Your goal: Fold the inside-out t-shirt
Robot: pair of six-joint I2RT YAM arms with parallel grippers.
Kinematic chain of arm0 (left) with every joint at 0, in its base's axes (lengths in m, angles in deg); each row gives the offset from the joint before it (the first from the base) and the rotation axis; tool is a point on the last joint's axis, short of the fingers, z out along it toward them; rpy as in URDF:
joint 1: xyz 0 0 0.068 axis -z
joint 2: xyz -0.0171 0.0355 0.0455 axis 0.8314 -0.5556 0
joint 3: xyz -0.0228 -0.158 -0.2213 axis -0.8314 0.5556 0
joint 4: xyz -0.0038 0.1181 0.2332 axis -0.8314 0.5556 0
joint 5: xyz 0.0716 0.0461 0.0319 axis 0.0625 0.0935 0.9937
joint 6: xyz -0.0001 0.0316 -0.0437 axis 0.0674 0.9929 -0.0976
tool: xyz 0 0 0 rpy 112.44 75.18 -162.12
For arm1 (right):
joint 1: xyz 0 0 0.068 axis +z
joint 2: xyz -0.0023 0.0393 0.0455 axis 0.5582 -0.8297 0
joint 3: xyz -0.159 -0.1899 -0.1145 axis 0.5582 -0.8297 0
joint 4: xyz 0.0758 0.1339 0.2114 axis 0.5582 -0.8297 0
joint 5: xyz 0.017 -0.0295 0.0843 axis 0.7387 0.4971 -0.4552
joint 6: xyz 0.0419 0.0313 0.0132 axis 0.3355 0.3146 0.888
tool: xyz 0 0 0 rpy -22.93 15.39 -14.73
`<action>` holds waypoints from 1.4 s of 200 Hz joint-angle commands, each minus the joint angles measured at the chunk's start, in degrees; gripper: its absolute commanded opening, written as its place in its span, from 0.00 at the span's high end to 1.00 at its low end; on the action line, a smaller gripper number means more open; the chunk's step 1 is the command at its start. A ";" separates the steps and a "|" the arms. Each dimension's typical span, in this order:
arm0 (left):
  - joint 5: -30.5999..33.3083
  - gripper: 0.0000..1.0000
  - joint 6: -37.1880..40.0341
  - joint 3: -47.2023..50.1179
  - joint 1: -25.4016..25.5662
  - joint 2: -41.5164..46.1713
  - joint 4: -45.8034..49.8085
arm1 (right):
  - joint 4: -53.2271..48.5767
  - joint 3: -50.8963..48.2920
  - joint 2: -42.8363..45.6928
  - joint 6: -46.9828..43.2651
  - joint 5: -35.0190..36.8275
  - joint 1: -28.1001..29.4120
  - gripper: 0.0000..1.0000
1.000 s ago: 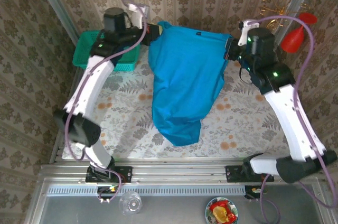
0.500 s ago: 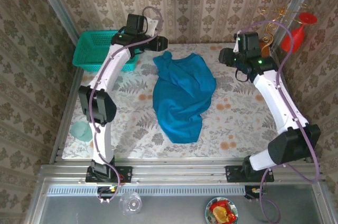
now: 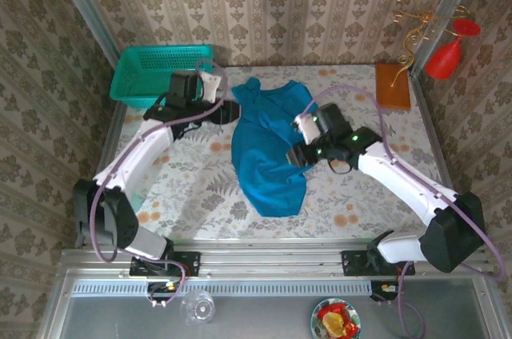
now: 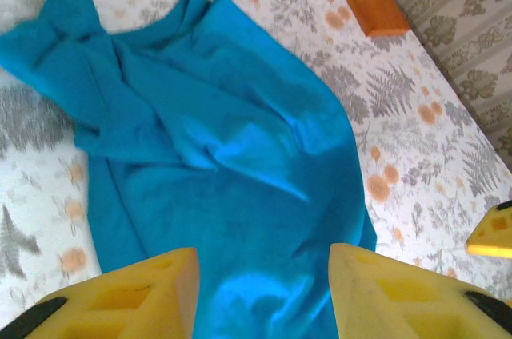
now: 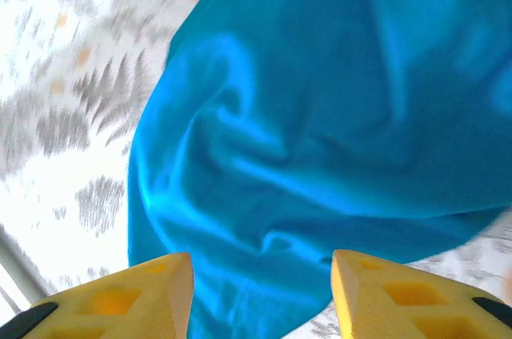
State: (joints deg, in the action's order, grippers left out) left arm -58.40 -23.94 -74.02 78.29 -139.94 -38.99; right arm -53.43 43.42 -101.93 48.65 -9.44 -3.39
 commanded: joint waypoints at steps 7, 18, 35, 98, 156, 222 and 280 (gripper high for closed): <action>-0.49 0.54 -3.46 8.83 0.40 6.95 -4.50 | 1.44 -4.37 0.90 -11.34 -5.67 5.33 0.51; -0.32 0.54 -4.30 12.23 0.66 9.17 -5.19 | 2.05 -6.35 0.87 -14.80 -5.57 8.24 0.51; -0.66 0.53 -4.86 16.35 0.83 11.83 -5.57 | 2.64 -9.08 0.84 -19.62 -3.28 12.78 0.52; -0.37 0.52 -3.20 21.23 0.72 16.03 -1.91 | -1.12 -11.29 -5.87 -30.67 5.06 18.84 0.52; -0.82 0.52 -4.28 24.16 0.72 15.59 -5.34 | -0.78 -13.86 -10.15 -31.79 9.98 19.90 0.51; -1.70 0.53 -5.31 23.99 0.81 13.39 -7.69 | -1.57 -13.44 -15.17 -31.63 12.85 21.95 0.56; -0.50 0.53 -4.67 23.74 2.47 13.83 -7.54 | -0.17 -13.27 -14.18 -30.68 12.69 22.10 0.96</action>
State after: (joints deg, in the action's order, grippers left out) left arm -58.99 -28.58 -49.62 79.64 -126.46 -45.81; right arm -52.47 30.13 -115.87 18.12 3.30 18.14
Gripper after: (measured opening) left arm 0.472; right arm 0.078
